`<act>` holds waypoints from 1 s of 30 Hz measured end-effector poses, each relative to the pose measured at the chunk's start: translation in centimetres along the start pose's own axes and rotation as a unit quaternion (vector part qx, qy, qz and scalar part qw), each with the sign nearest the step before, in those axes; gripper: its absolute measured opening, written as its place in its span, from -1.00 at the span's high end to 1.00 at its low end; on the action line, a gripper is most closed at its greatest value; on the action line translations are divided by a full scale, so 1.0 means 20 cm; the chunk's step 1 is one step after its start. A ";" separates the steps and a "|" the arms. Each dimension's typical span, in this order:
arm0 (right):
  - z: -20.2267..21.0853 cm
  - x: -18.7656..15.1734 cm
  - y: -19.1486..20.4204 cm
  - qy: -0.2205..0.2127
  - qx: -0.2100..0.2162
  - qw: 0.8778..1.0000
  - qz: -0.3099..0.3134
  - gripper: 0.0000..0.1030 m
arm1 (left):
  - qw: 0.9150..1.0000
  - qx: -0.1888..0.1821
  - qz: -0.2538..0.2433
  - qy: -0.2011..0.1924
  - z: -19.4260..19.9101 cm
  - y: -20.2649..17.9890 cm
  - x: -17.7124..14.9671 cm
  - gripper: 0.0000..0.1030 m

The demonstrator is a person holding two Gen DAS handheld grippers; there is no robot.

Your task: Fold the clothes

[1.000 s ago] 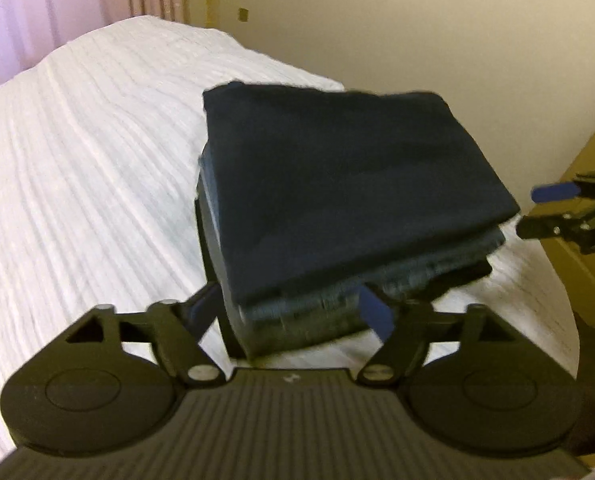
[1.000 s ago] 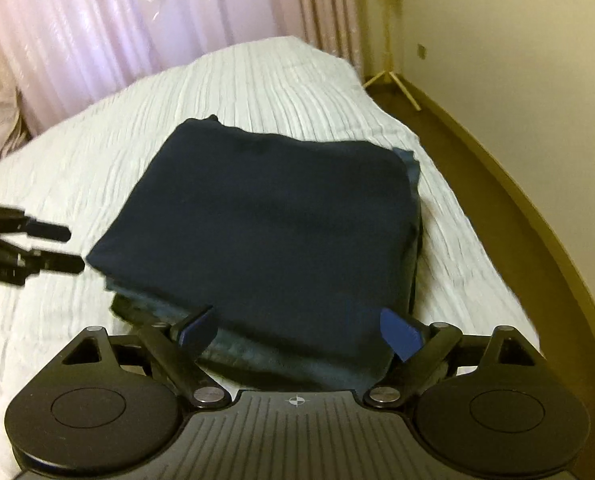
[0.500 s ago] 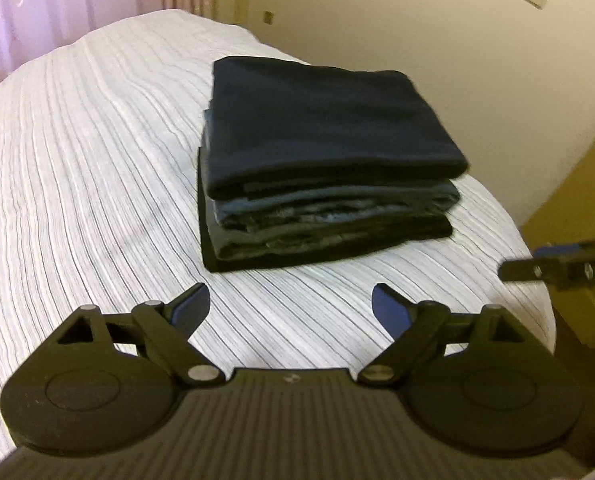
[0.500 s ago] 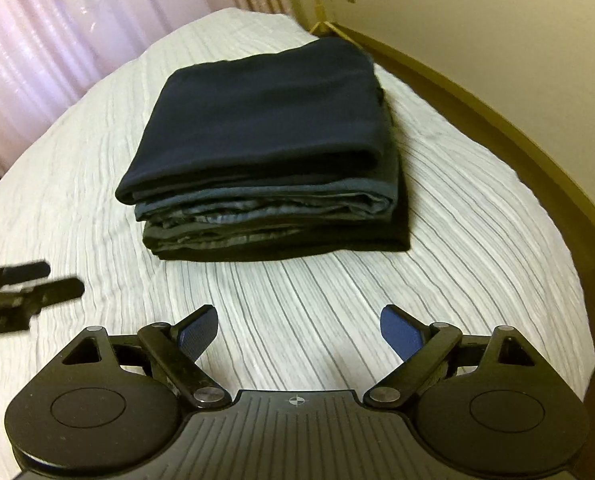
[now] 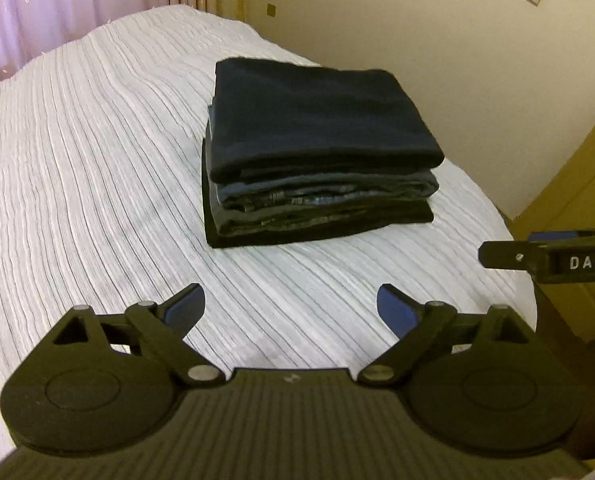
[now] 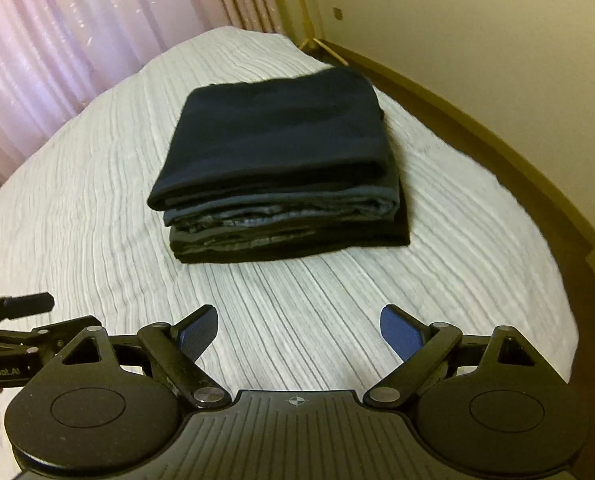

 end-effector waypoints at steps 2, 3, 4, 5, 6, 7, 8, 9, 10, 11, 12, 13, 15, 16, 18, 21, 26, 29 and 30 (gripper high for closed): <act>0.01 0.02 0.02 -0.005 -0.006 1.000 0.003 -0.77 | 1.000 0.006 -0.004 -0.002 0.02 0.00 0.01 -0.76; 0.02 0.03 0.02 -0.009 -0.009 1.000 0.002 -0.77 | 1.000 0.007 -0.004 -0.004 0.02 0.00 0.02 -0.76; 0.02 0.04 0.03 -0.012 -0.012 1.000 0.001 -0.77 | 1.000 0.008 -0.003 -0.006 0.03 0.00 0.02 -0.76; 0.03 0.04 0.04 -0.014 -0.014 1.000 0.001 -0.77 | 1.000 0.010 -0.002 -0.008 0.04 0.01 0.03 -0.76; 0.03 0.04 0.05 -0.015 -0.015 1.000 0.002 -0.77 | 1.000 0.010 0.001 -0.011 0.04 0.02 0.03 -0.76; 0.03 0.04 0.06 -0.015 -0.014 1.000 0.003 -0.77 | 1.000 0.012 0.002 -0.013 0.05 0.03 0.03 -0.76; 0.03 0.04 0.07 -0.016 -0.015 1.000 0.004 -0.77 | 1.000 0.016 0.002 -0.016 0.06 0.04 0.03 -0.76; 0.03 0.04 0.08 -0.016 -0.014 1.000 0.005 -0.77 | 1.000 0.024 -0.001 -0.019 0.07 0.06 0.04 -0.77; 0.03 0.03 0.09 -0.016 -0.013 1.000 0.006 -0.77 | 0.999 0.034 -0.003 -0.023 0.08 0.07 0.04 -0.77; 0.04 0.02 0.11 -0.015 -0.011 1.000 0.006 -0.77 | 0.999 0.043 -0.006 -0.027 0.09 0.09 0.04 -0.77; 0.04 0.02 0.12 -0.014 -0.010 1.000 0.005 -0.77 | 0.998 0.048 -0.004 -0.029 0.10 0.10 0.04 -0.77; 0.04 0.01 0.13 -0.014 -0.009 1.000 0.005 -0.77 | 0.998 0.049 0.001 -0.030 0.11 0.12 0.03 -0.77; 0.04 -0.01 0.16 -0.014 -0.009 1.000 0.005 -0.77 | 0.998 0.052 0.007 -0.031 0.12 0.14 0.03 -0.77; 0.04 -0.02 0.17 -0.013 -0.009 1.000 0.006 -0.77 | 0.998 0.053 0.009 -0.030 0.12 0.14 0.02 -0.77; 0.05 -0.04 0.18 -0.011 -0.008 1.000 0.008 -0.77 | 0.998 0.053 0.010 -0.029 0.12 0.15 0.00 -0.77; 0.05 -0.07 0.20 -0.009 -0.008 1.000 0.007 -0.77 | 0.998 0.049 0.012 -0.028 0.13 0.14 -0.03 -0.76; 0.05 -0.09 0.20 -0.010 -0.008 1.000 0.004 -0.77 | 0.998 0.047 0.018 -0.029 0.13 0.14 -0.03 -0.76; 0.06 -0.08 0.19 -0.013 -0.009 1.000 0.003 -0.77 | 0.998 0.049 0.021 -0.029 0.12 0.14 -0.02 -0.76; 0.06 -0.08 0.19 -0.013 -0.010 1.000 0.003 -0.77 | 0.998 0.051 0.020 -0.028 0.12 0.13 -0.02 -0.76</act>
Point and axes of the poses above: each gripper's, at about its wrist camera, not at the fingertips, and z roughly against the way its jaws point, y to its left, x to its top, the point moved 10 cm from there along -z, roughly the way its jaws point, and after that the axes turned 2 degrees about -z, right-handed, at the moved point
